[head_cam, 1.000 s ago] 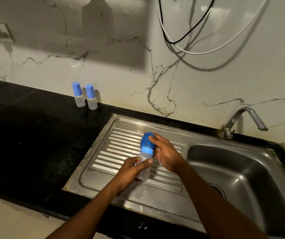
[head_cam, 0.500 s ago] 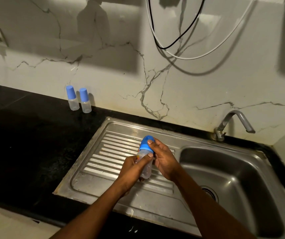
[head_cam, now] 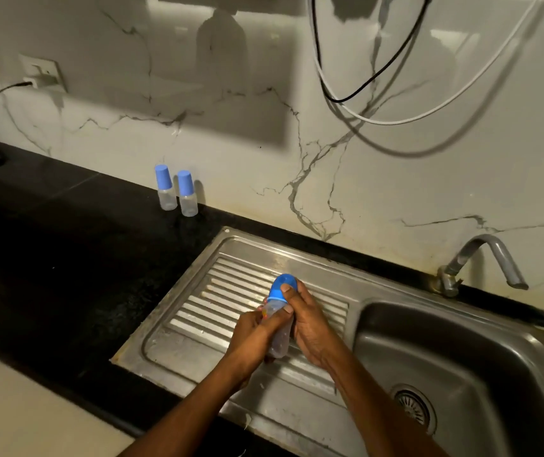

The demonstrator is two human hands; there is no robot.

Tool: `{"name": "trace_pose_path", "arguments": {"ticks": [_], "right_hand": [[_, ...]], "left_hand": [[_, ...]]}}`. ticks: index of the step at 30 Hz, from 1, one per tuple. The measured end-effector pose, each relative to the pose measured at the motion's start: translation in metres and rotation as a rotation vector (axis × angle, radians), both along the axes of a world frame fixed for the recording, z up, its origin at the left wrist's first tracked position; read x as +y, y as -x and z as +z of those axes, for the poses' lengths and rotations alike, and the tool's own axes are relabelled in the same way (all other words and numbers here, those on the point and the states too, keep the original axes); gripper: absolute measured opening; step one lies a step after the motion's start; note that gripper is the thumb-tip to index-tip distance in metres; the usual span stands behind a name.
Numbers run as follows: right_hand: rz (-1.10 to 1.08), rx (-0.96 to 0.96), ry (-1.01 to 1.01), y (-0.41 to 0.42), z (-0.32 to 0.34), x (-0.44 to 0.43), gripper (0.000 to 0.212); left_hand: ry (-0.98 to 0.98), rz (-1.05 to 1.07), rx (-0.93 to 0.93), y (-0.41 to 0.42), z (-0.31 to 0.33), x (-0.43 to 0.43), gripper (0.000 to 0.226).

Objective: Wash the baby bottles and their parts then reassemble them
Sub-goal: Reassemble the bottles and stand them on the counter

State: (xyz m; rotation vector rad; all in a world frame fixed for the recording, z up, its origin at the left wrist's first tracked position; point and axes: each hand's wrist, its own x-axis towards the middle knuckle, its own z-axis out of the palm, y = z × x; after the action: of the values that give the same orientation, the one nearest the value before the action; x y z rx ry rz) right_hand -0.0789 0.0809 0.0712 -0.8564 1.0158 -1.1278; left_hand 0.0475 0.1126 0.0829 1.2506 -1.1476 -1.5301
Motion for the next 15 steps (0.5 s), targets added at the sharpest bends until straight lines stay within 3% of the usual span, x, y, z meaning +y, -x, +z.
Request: {"name": "trace_pose_path", "arguments": {"ticks": [4, 7, 9, 12, 15], "right_hand": [[0.095, 0.016, -0.035, -0.023, -0.010, -0.010, 0.062], [0.170, 0.121, -0.041, -0.045, -0.013, -0.032, 0.084], [0.165, 0.104, -0.049, -0.070, -0.011, -0.050, 0.073], [0.076, 0.123, -0.028, -0.113, -0.011, -0.078, 0.040], [0.053, 0.216, 0.002, -0.158, -0.013, -0.111, 0.024]], "left_hand": [[0.082, 0.062, -0.067, -0.022, -0.004, 0.000, 0.076], [0.109, 0.069, -0.086, -0.049, -0.006, -0.019, 0.068], [0.120, 0.051, -0.080, -0.075, -0.009, -0.044, 0.049], [0.202, 0.005, -0.108, -0.120, -0.022, -0.093, 0.026], [0.273, -0.022, -0.236, -0.167, -0.041, -0.150, 0.031]]}}
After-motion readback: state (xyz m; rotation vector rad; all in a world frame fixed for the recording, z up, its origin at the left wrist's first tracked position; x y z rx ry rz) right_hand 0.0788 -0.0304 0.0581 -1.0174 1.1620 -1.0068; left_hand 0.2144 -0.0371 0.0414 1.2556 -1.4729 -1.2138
